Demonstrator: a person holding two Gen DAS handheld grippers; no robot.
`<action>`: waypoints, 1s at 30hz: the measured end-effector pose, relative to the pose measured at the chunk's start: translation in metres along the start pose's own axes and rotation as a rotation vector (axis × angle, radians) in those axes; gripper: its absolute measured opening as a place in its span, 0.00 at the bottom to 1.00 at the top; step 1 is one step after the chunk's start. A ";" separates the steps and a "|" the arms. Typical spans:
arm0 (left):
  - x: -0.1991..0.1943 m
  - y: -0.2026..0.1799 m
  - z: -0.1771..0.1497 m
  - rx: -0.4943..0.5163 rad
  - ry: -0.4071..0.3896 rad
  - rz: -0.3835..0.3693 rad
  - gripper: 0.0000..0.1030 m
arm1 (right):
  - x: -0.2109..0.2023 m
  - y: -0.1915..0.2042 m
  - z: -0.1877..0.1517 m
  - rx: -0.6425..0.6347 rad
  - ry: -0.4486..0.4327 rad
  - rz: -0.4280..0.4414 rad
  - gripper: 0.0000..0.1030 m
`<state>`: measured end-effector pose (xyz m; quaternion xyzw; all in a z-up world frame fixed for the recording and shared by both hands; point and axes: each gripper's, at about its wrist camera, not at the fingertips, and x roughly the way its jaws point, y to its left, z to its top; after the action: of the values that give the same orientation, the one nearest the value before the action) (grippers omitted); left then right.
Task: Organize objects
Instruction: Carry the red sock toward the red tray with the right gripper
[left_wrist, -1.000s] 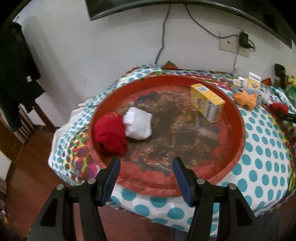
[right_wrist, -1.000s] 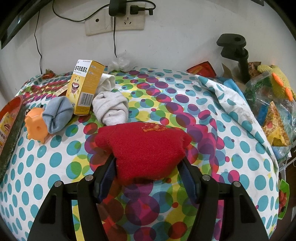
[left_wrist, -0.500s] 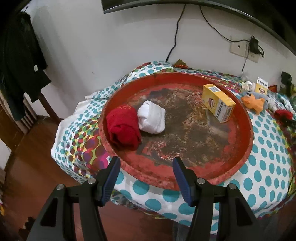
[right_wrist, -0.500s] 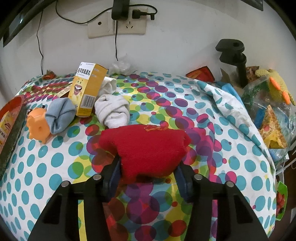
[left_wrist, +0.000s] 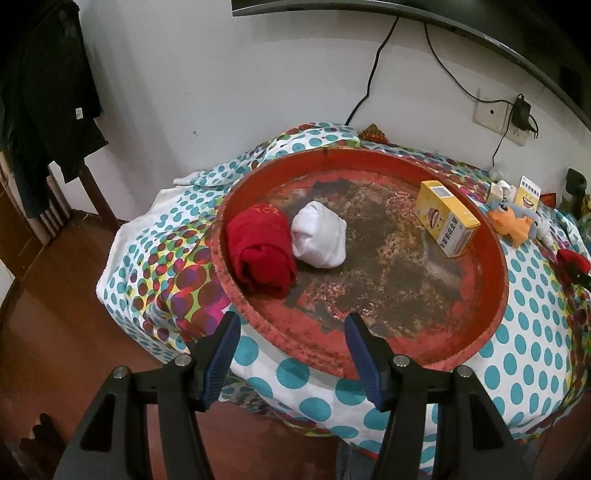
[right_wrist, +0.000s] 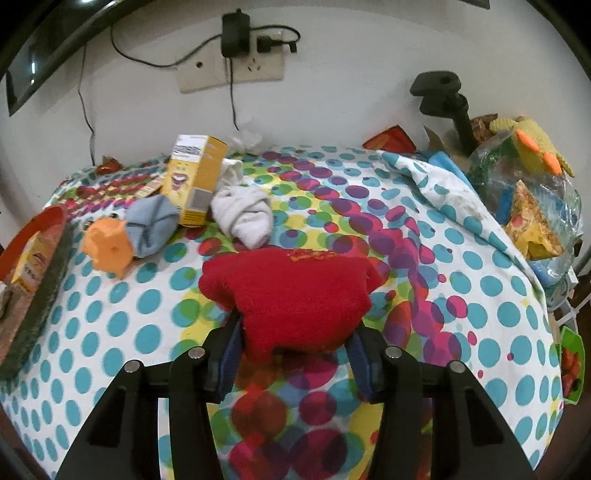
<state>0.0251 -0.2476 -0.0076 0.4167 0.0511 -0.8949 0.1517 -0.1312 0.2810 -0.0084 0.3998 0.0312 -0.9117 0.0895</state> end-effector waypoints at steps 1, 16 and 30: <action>0.000 0.000 0.000 0.000 0.000 0.000 0.59 | -0.002 0.005 0.001 -0.002 -0.001 0.012 0.46; 0.002 0.013 0.001 -0.026 0.015 0.025 0.59 | -0.008 0.151 0.020 -0.117 -0.031 0.182 0.46; 0.005 0.031 0.003 -0.083 0.037 0.020 0.59 | -0.026 0.281 0.011 -0.324 -0.018 0.368 0.47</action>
<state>0.0295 -0.2786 -0.0087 0.4271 0.0867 -0.8826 0.1765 -0.0690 0.0068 0.0224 0.3710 0.1028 -0.8666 0.3174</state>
